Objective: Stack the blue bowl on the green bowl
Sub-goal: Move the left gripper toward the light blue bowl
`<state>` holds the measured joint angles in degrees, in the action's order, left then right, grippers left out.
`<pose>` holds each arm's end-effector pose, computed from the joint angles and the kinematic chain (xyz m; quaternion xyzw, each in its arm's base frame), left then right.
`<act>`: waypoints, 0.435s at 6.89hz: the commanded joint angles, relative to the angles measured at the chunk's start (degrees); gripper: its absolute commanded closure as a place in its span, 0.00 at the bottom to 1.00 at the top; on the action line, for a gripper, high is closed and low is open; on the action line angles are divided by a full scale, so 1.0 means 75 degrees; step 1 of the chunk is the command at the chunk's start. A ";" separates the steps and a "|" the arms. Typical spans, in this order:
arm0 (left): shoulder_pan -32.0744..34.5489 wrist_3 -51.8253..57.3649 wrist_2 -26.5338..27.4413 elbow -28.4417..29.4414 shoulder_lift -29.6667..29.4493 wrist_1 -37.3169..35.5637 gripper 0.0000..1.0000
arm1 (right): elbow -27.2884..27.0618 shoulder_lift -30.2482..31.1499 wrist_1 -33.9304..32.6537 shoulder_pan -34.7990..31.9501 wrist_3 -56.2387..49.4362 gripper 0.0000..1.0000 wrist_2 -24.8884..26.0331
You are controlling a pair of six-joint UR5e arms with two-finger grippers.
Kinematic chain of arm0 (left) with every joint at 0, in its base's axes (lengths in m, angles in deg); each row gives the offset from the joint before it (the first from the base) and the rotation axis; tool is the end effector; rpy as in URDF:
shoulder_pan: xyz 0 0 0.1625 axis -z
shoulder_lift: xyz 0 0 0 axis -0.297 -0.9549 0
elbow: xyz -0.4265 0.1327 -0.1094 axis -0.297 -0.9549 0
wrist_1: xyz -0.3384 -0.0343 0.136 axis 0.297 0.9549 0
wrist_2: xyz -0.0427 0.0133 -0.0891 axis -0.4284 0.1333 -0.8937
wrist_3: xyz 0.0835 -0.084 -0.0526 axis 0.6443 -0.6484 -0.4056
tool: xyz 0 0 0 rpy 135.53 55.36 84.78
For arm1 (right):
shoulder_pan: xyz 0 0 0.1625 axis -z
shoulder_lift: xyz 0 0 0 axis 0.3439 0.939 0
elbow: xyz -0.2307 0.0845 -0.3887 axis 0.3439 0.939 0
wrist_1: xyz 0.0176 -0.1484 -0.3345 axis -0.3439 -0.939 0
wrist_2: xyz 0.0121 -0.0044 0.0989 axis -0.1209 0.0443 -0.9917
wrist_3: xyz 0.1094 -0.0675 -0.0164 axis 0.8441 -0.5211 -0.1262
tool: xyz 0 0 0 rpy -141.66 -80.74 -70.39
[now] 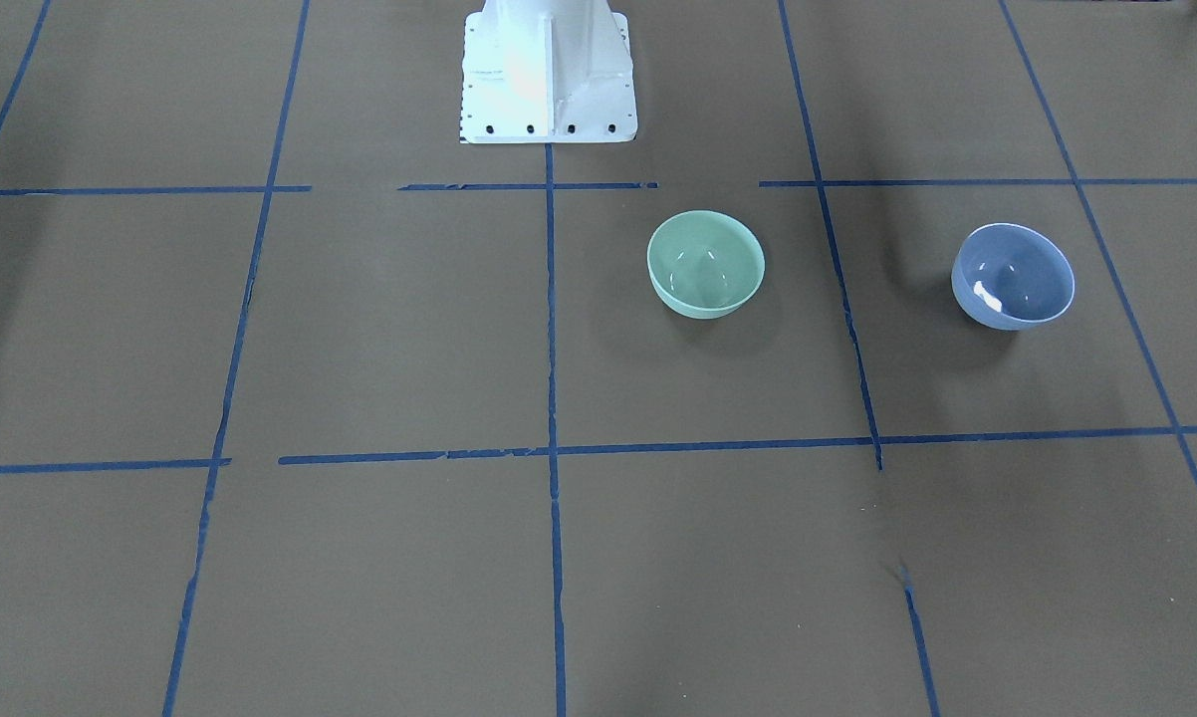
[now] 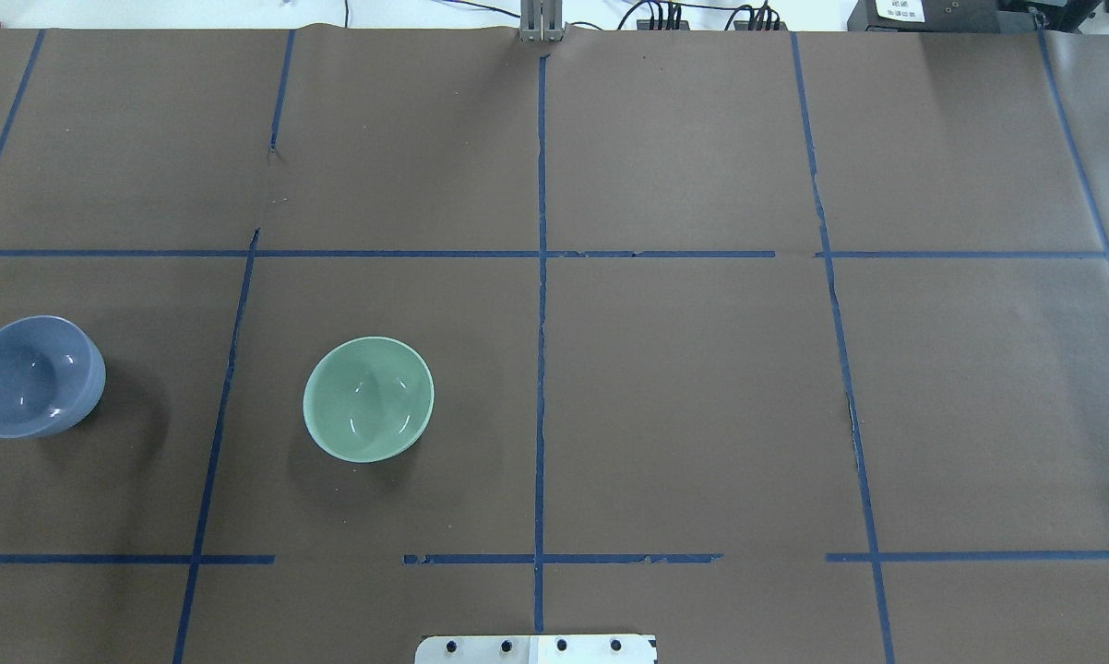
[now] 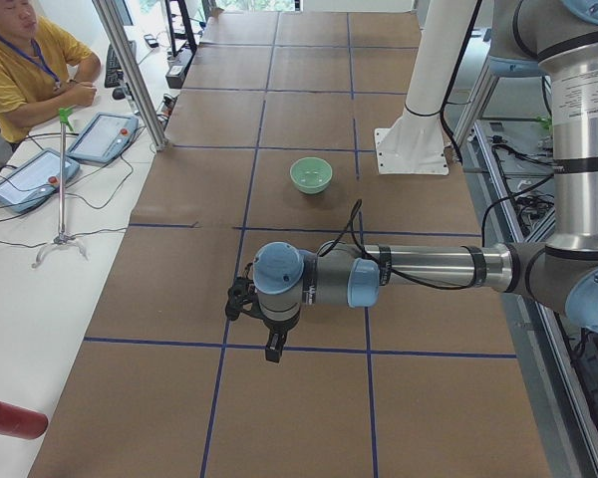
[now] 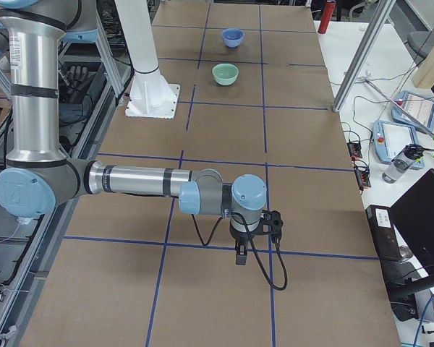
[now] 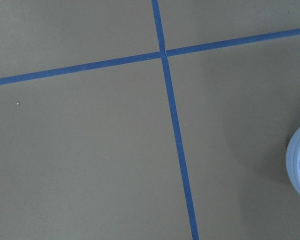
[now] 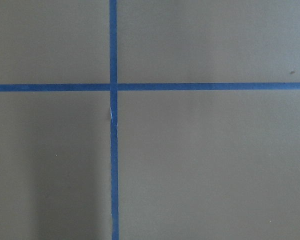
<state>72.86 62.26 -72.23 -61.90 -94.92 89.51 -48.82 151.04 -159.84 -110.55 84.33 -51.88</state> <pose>-0.0394 -0.3746 0.6983 0.0597 0.3941 0.0908 0.9126 0.0524 -0.4147 0.7241 0.0010 -0.3453 0.0149 0.9384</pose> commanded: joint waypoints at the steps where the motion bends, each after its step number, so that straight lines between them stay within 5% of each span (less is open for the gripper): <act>1: -0.1068 -0.1767 0.0018 -0.0043 -0.0042 0.0670 0.00 | 0.0000 0.0000 0.0009 0.0000 0.0000 0.00 0.0008; 3: -0.2135 -0.4325 0.0252 0.0329 0.0237 0.3566 0.00 | 0.0000 0.0000 0.0009 0.0000 0.0000 0.00 0.0008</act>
<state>61.44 41.08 -71.45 -61.11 -94.19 104.36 -48.82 151.04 -159.78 -110.56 84.33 -51.86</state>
